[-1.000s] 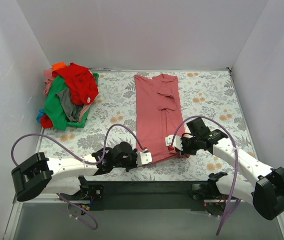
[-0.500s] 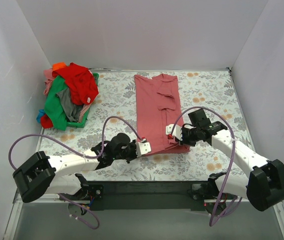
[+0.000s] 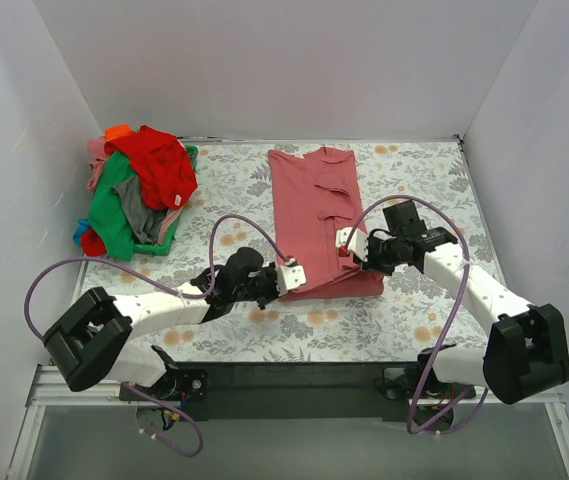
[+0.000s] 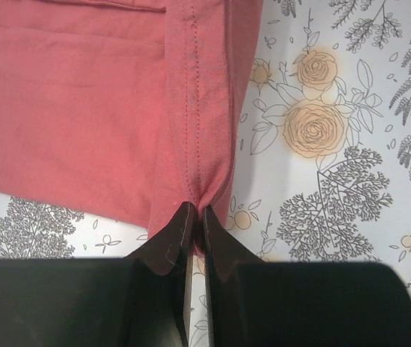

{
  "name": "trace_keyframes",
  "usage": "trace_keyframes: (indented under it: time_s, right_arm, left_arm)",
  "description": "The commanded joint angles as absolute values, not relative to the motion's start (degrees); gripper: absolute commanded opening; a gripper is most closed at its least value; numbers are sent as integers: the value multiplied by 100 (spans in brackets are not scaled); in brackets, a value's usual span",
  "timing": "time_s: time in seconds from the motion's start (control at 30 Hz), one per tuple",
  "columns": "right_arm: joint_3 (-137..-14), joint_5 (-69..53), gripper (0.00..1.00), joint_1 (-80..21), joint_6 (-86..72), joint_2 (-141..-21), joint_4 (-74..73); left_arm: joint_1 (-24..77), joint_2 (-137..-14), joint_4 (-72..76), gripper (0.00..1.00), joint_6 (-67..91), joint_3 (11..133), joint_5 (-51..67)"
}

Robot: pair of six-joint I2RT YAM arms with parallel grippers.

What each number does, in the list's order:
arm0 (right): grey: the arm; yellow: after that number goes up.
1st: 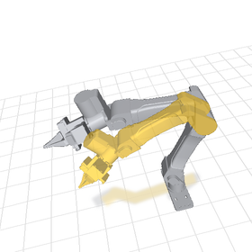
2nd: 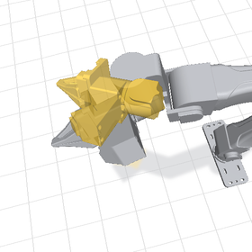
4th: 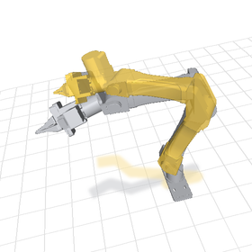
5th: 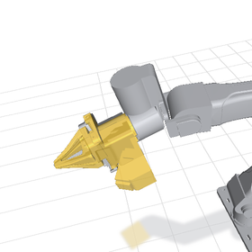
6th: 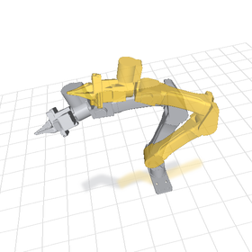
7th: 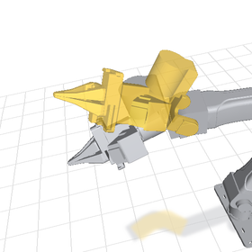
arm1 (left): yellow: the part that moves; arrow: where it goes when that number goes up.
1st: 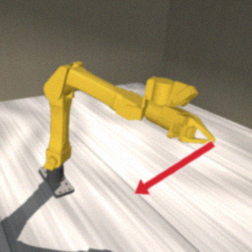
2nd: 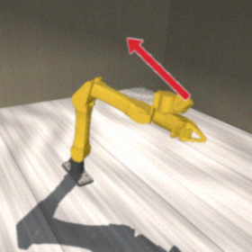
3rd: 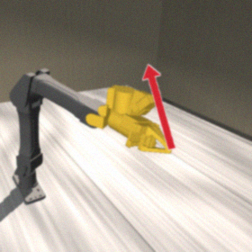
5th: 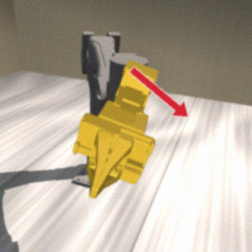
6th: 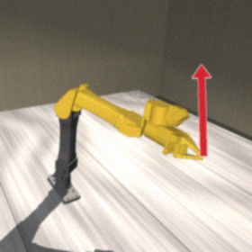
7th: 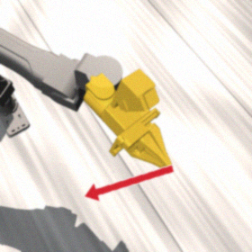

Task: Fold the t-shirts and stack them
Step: Fold the tshirt

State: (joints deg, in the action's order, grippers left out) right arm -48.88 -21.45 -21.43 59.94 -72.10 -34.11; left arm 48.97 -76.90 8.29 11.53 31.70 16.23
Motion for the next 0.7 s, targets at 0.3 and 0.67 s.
trace_keyframes:
  time_s: [0.3, 0.67]
  right_arm:
    - [-5581, -2426, 1, -1644, 5933, -7690, -3111]
    - [-6493, -2593, 1, -1556, 5854, -8648, -3015]
  left_arm:
    - [4395, -8260, 1151, 0, 1002, 3769, 2135]
    - [3833, -8991, 1248, 0, 1019, 4455, 2338]
